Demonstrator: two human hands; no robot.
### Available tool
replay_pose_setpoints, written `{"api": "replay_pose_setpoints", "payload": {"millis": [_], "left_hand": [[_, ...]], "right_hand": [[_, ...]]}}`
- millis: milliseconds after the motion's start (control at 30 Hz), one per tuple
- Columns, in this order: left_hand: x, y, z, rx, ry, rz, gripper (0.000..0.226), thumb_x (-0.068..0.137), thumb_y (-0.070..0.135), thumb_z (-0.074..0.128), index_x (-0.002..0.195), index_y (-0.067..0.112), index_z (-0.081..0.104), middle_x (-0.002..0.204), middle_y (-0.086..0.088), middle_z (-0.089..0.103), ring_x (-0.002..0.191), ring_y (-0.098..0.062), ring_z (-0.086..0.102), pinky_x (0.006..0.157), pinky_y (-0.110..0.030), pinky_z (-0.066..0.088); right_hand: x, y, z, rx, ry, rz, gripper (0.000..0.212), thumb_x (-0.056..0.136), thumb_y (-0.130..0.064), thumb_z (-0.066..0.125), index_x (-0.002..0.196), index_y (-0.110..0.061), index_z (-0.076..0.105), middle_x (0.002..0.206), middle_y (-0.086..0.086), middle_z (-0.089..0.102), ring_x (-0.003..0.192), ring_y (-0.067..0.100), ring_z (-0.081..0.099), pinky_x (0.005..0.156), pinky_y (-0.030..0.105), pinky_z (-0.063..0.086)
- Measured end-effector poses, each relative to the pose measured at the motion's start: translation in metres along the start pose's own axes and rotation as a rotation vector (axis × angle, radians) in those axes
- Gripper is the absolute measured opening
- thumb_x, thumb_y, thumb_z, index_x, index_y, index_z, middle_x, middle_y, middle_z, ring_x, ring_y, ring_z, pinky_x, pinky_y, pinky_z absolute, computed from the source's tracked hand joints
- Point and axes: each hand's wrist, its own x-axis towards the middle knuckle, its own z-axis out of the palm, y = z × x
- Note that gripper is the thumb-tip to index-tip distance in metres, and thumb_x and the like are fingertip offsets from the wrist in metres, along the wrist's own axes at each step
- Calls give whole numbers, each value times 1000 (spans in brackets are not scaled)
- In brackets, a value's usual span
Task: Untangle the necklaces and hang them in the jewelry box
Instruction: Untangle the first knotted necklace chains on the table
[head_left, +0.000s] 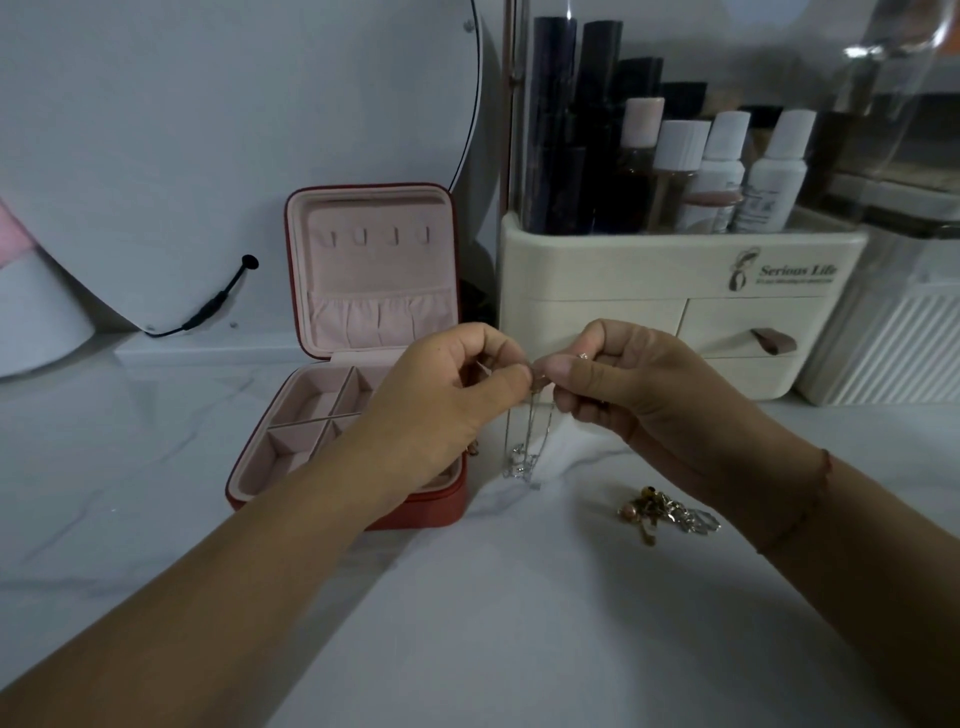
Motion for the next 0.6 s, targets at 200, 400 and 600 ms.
{"api": "replay_pose_setpoints", "payload": {"millis": [200, 400, 600], "left_hand": [[-1, 2, 3, -31, 4, -65, 15, 87, 15, 55, 75, 20, 61, 54, 11, 51, 49, 1, 45, 49, -13, 37], [-1, 3, 4, -180, -8, -48, 14, 91, 8, 52, 80, 13, 60, 60, 8, 59, 55, -5, 49, 51, -18, 40], [1, 0, 7, -434, -75, -128, 19, 93, 6, 46, 80, 12, 58, 64, 5, 65, 54, -8, 52, 50, -19, 39]], "right_hand": [[2, 2, 2, 141, -30, 21, 14, 72, -14, 65, 70, -12, 51, 76, 11, 62, 55, 7, 46, 53, 15, 38], [3, 5, 1, 68, -65, 32, 16, 77, -21, 62, 75, -10, 50, 63, 2, 57, 52, 8, 39, 50, 16, 36], [4, 5, -2, -105, 9, -1, 22, 72, -30, 67, 74, -12, 53, 55, 0, 56, 57, 14, 38, 61, 26, 33]]}}
